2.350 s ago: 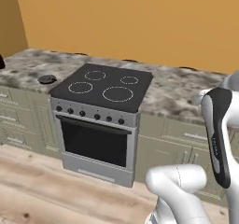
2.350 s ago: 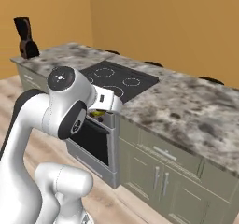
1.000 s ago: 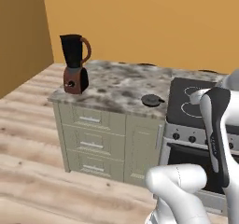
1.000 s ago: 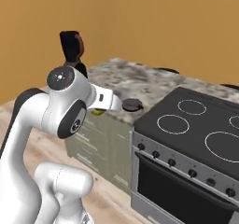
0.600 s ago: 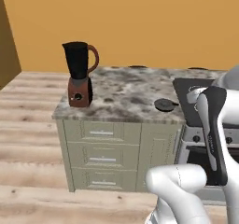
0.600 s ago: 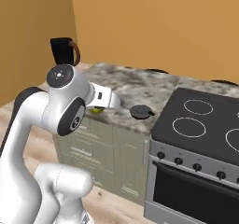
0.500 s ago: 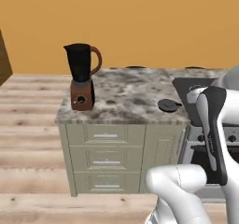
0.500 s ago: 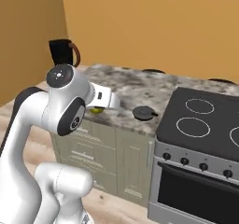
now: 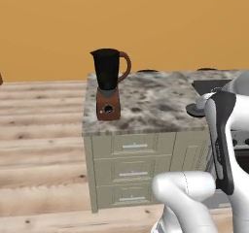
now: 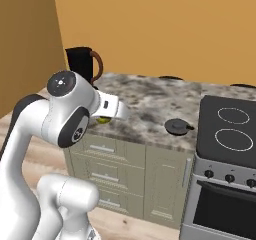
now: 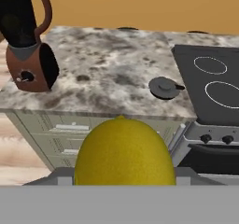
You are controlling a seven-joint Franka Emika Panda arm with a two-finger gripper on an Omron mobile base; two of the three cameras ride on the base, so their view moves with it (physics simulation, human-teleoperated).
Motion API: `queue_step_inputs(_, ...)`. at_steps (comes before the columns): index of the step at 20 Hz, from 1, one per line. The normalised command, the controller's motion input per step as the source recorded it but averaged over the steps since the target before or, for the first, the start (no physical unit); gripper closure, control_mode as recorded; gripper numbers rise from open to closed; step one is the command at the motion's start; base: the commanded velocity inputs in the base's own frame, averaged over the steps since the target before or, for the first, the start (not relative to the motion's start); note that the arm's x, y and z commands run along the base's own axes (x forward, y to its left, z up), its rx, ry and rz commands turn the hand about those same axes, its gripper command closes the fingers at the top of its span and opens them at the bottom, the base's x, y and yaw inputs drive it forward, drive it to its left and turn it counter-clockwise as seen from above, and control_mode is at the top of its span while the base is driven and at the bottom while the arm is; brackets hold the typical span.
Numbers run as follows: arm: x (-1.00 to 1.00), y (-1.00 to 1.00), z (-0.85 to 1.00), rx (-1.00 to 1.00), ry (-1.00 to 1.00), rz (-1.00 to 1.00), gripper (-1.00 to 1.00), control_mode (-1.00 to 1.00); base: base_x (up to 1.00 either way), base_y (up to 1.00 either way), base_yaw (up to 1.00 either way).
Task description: Grab the lemons from the fridge, place them in the blender, close the lid, and turn on the blender to create a marinade.
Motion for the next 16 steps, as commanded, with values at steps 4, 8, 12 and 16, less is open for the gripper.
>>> queue_step_inputs(4, 0.0, 0.0, 0.0, 0.0, 0.0, 0.0, 1.0, 1.0, 0.22, -0.03, -0.04)
queue_step_inputs(8, 0.0, 0.0, 0.0, 0.0, 0.0, 0.0, 1.0, 1.0, 0.53, 0.03, -0.08)
queue_step_inputs(12, 0.0, 0.0, 0.0, 0.0, 0.0, 0.0, 1.0, 1.0, 0.45, 0.18, -0.07)
queue_step_inputs(16, 0.0, 0.0, 0.0, 0.0, 0.0, 0.0, 1.0, 1.0, 0.45, 0.16, -0.05)
